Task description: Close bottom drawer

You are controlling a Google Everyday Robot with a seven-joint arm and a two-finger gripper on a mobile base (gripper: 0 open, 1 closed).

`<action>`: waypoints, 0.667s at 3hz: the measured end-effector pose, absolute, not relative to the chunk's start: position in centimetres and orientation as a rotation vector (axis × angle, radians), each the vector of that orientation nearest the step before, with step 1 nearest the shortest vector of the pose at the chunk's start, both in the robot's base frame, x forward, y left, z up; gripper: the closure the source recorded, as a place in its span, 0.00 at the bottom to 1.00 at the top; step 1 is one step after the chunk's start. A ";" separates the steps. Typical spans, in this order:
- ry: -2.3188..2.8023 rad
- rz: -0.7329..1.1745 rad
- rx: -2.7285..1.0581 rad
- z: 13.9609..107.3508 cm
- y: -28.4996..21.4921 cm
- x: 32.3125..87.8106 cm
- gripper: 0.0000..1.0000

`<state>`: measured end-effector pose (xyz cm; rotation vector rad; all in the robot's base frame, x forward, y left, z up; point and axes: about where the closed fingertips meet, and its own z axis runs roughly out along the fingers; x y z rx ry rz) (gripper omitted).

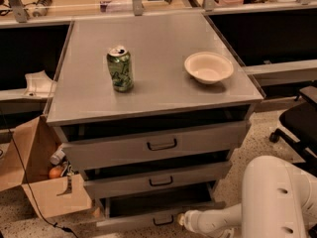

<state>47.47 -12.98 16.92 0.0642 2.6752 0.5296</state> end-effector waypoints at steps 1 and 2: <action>2.658 0.525 0.076 17.0 -13.0 48.1 1.00; 2.659 0.526 0.089 16.7 -12.9 48.3 1.00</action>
Offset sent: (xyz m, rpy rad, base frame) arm 0.0759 0.0046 0.0022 -0.0025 -0.1181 -0.0842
